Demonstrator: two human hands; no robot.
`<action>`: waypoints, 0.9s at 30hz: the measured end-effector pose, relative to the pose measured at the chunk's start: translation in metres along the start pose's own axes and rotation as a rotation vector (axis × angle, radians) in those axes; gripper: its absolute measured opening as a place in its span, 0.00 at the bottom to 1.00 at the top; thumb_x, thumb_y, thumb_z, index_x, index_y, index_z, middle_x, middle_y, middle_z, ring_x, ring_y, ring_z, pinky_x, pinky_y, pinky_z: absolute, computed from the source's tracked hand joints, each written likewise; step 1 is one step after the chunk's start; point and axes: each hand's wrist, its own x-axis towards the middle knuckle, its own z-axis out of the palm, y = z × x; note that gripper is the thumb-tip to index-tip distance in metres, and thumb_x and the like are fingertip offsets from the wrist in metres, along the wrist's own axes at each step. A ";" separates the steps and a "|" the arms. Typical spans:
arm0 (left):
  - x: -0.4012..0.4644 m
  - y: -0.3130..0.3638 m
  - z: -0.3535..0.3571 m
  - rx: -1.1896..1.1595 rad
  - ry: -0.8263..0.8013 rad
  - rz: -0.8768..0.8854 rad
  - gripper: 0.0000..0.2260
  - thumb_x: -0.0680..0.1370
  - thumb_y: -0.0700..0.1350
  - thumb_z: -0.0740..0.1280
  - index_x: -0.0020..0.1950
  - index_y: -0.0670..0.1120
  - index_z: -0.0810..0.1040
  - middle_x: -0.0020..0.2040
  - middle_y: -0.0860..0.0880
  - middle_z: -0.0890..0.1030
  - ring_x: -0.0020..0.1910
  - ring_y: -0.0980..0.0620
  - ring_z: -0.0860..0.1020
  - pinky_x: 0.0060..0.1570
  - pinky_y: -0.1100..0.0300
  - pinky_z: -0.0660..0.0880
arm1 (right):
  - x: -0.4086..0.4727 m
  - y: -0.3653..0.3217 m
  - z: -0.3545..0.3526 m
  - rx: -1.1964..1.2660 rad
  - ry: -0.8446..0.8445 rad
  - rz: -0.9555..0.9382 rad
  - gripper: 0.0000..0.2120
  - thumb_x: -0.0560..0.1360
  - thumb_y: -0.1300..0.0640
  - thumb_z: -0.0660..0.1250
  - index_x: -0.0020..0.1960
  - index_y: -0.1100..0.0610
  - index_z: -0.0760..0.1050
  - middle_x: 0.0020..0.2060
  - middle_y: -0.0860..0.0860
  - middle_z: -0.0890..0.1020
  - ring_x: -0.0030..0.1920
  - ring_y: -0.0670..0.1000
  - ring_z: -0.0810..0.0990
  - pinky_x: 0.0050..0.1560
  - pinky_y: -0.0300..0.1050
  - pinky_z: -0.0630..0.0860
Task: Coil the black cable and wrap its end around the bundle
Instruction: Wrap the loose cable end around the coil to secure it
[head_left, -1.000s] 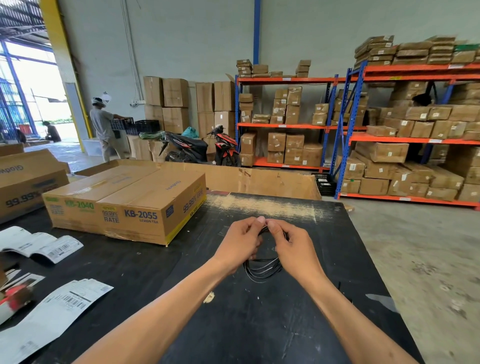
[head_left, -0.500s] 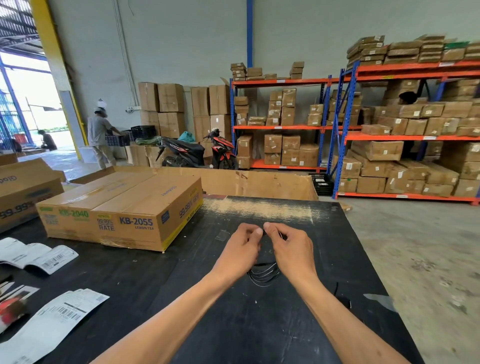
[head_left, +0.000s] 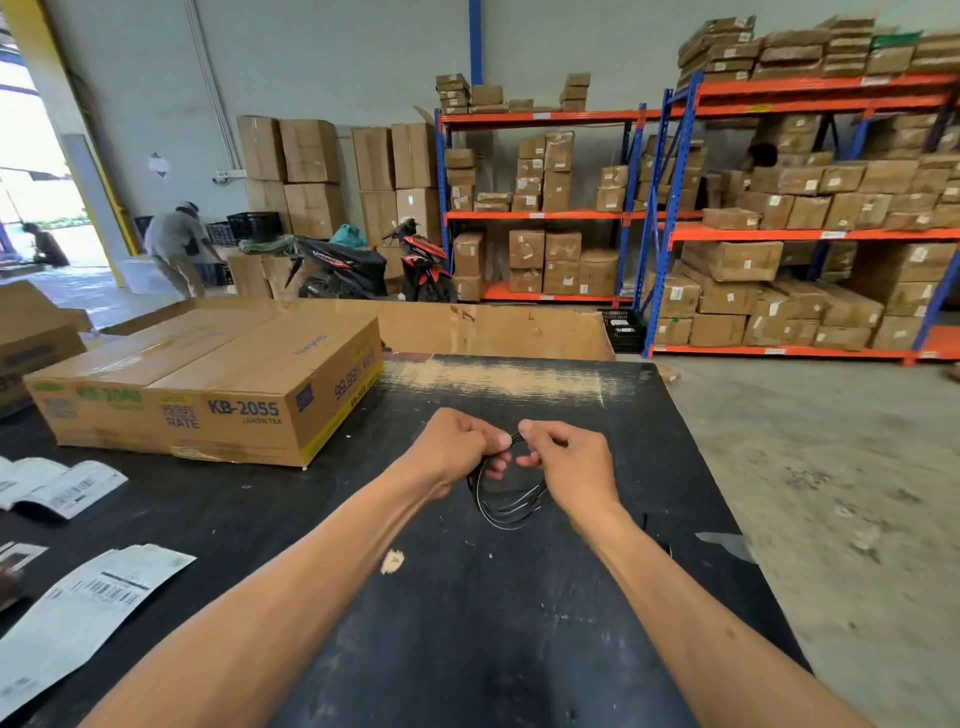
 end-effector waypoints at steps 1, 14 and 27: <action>0.000 -0.002 0.002 -0.042 0.028 0.011 0.04 0.78 0.33 0.69 0.44 0.34 0.83 0.35 0.40 0.82 0.27 0.52 0.80 0.33 0.59 0.82 | 0.001 0.001 0.000 0.011 0.002 0.003 0.08 0.76 0.49 0.74 0.38 0.43 0.86 0.28 0.41 0.85 0.32 0.44 0.86 0.47 0.53 0.83; 0.006 -0.015 0.018 -0.112 0.100 -0.061 0.05 0.78 0.29 0.67 0.48 0.33 0.82 0.35 0.40 0.82 0.29 0.53 0.77 0.29 0.63 0.78 | 0.001 0.015 -0.012 0.020 0.027 0.075 0.06 0.74 0.46 0.74 0.39 0.41 0.87 0.28 0.42 0.82 0.28 0.42 0.72 0.36 0.46 0.72; 0.014 -0.042 0.041 -0.169 0.166 -0.110 0.08 0.76 0.29 0.67 0.42 0.37 0.83 0.29 0.44 0.83 0.26 0.54 0.77 0.28 0.63 0.77 | 0.001 0.037 -0.040 0.193 -0.144 0.283 0.11 0.80 0.50 0.70 0.47 0.53 0.89 0.37 0.49 0.86 0.33 0.45 0.80 0.36 0.40 0.78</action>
